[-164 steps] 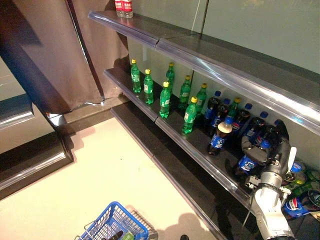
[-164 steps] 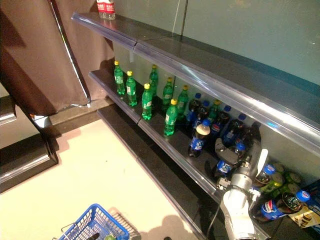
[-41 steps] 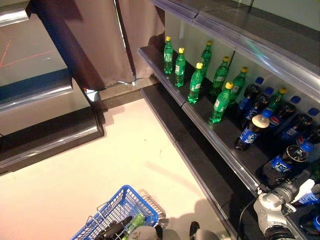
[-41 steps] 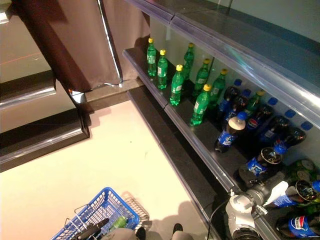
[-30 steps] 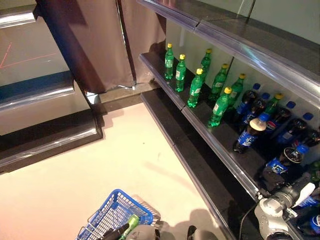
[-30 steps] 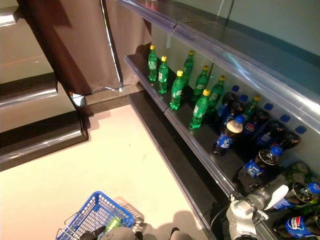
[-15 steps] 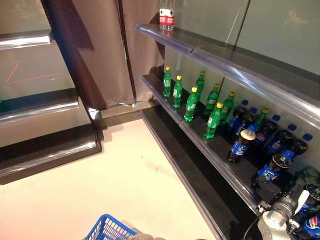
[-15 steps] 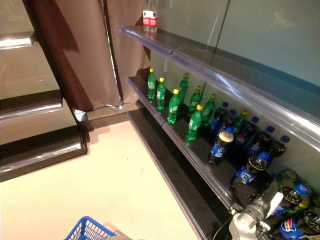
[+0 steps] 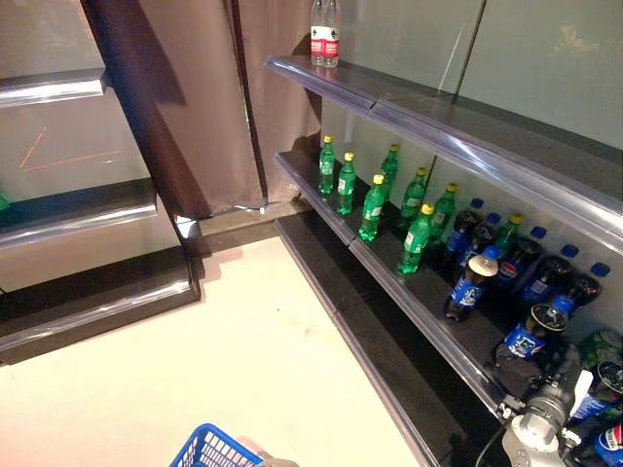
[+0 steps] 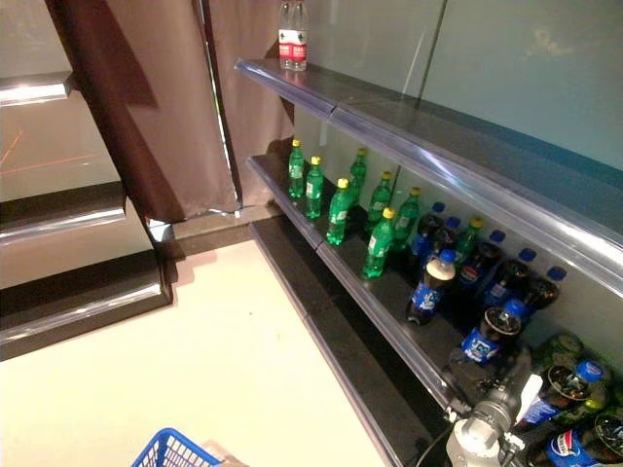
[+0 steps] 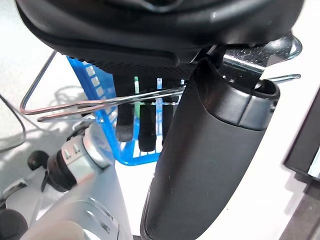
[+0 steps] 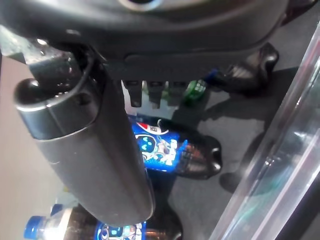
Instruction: Pick up the drink and place into the basket.
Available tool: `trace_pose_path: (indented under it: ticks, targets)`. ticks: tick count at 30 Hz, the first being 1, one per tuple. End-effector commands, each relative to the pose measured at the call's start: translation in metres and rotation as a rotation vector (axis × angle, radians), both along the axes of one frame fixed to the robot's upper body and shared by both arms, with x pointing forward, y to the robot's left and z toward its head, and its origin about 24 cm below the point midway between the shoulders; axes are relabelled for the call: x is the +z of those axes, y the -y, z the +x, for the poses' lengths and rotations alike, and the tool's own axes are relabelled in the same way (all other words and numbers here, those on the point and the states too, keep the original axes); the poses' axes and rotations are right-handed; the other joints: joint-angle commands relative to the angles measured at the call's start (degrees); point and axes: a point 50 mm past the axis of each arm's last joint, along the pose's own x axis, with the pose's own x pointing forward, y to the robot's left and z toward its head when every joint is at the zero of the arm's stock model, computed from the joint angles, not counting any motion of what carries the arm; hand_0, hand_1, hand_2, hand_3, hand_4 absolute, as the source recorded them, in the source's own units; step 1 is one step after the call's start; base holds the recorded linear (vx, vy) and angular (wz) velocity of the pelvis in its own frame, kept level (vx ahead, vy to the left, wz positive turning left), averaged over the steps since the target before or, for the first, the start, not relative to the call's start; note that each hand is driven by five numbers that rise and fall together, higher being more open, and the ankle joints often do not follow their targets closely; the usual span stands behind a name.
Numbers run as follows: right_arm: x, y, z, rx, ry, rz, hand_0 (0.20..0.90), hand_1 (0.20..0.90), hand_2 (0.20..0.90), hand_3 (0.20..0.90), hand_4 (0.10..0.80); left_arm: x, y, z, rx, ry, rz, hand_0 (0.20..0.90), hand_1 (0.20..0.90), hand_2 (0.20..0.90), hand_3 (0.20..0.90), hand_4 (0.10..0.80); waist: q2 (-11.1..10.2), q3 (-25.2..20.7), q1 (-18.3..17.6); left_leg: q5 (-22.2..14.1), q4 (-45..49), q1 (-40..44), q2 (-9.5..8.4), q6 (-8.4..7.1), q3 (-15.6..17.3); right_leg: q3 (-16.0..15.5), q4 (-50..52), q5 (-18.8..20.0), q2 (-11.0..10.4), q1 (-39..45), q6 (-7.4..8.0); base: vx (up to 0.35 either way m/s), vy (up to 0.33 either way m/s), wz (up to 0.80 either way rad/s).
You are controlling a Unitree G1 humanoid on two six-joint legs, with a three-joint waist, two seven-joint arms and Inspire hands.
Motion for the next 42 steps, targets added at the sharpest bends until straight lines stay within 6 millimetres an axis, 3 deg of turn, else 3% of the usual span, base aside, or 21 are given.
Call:
trace_pose_path:
  ticks: [1,12,21,26,34,42]
  targets:
    - [0.058,0.016,0.037,0.05,0.254,-0.126,0.9,0.9,0.9,0.9,0.8,0.007,-0.008,0.02,-0.121,0.119,-0.006,0.3,0.3,0.3,0.2,0.1,0.5,0.2,0.2,2.9,-3.7,-1.1,-2.27,-2.83,-6.6,-3.3,-0.2,-1.5,2.9,1.4,2.6,0.0,0.0,0.0]
    - [0.064,0.019,0.042,-0.019,0.299,-0.124,0.9,0.9,0.9,0.9,0.8,0.011,-0.017,0.037,-0.125,0.148,0.02,0.3,0.3,0.3,0.2,0.1,0.4,2.3,1.1,2.7,-1.9,-4.4,-2.21,-2.4,-6.7,-3.2,1.9,-1.5,3.0,-2.1,2.92,-0.026,-0.001,0.01]
    - [0.096,0.011,0.081,-0.052,0.491,-0.133,0.9,0.9,0.9,0.9,0.8,0.028,-0.039,0.099,-0.105,0.301,0.063,0.3,0.3,0.3,0.2,0.1,1.1,7.7,2.5,1.3,2.2,-15.1,-2.15,-1.25,-7.3,-2.7,5.1,-1.9,4.1,-12.3,3.05,-0.254,-0.039,0.04]
    - [0.115,-0.002,0.103,-0.062,0.589,-0.126,0.9,0.9,0.9,0.9,0.8,0.04,-0.051,0.127,-0.077,0.367,0.09,0.3,0.3,0.3,0.2,0.1,0.3,9.8,2.9,0.6,2.2,-18.7,-2.39,-0.56,-7.8,-2.2,4.9,-2.4,5.7,-15.7,2.69,-0.229,-0.05,-0.16]
    - [0.121,0.0,0.099,-0.133,0.674,-0.099,0.9,0.9,0.9,0.9,0.8,0.043,-0.055,0.129,-0.063,0.375,0.119,0.3,0.3,0.3,0.2,0.1,-1.4,9.4,3.1,0.1,0.7,-18.9,-2.62,-0.07,-8.1,-1.3,3.4,-2.6,7.0,-16.1,2.89,-0.03,-0.028,-0.12]
    - [0.124,0.008,0.089,-0.154,0.727,-0.082,0.9,0.9,0.9,0.9,0.8,0.038,-0.049,0.12,-0.064,0.354,0.11,0.3,0.3,0.3,0.2,0.1,-1.5,7.5,3.0,-0.1,-1.7,-16.1,-2.79,-0.24,-8.5,-0.3,1.5,-2.5,7.0,-14.1,3.68,0.049,0.011,-0.01]
